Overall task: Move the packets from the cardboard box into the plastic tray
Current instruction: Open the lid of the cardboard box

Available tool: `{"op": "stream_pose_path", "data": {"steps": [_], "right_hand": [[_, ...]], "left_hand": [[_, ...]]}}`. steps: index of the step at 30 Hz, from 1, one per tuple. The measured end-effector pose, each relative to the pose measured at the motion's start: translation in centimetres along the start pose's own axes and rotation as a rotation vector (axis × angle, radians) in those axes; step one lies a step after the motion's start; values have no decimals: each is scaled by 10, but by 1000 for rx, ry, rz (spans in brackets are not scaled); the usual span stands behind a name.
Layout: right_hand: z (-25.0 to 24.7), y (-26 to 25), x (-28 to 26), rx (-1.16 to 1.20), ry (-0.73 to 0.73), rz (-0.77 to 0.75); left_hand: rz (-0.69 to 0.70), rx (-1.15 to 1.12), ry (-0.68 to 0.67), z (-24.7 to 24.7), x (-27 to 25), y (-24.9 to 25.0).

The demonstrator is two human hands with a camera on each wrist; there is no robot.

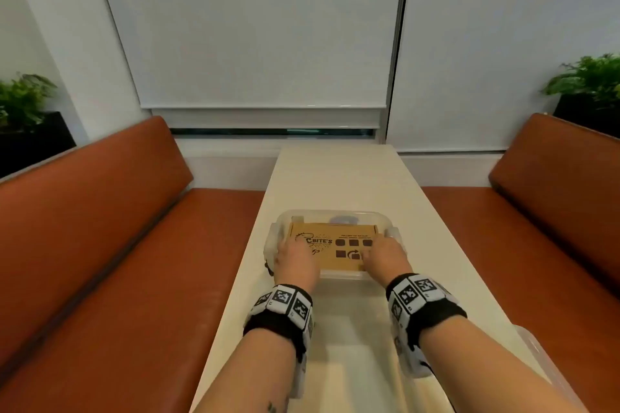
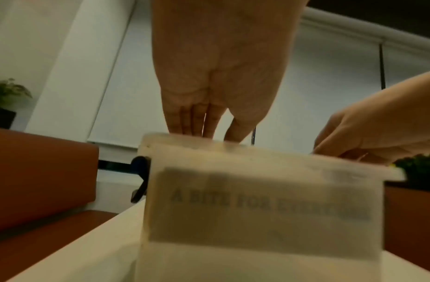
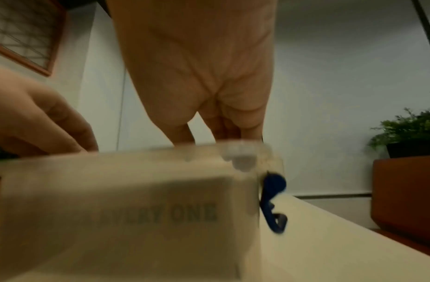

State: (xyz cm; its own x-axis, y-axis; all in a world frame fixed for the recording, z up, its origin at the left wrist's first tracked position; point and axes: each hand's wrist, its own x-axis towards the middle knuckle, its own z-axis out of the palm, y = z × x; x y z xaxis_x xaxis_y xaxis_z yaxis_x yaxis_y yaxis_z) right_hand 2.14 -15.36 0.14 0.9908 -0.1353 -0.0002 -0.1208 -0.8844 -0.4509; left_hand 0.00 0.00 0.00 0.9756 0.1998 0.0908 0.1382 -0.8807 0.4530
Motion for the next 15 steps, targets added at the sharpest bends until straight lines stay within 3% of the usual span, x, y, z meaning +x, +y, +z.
{"op": "stream_pose_path", "data": {"steps": [10,15], "right_hand": [[26,1,20,47,-44,154],[30,0,18,-18,64,148]], "left_hand": [[-109,49,-181,22,44,-10],[-139,71,-157,25,47,-9]]}}
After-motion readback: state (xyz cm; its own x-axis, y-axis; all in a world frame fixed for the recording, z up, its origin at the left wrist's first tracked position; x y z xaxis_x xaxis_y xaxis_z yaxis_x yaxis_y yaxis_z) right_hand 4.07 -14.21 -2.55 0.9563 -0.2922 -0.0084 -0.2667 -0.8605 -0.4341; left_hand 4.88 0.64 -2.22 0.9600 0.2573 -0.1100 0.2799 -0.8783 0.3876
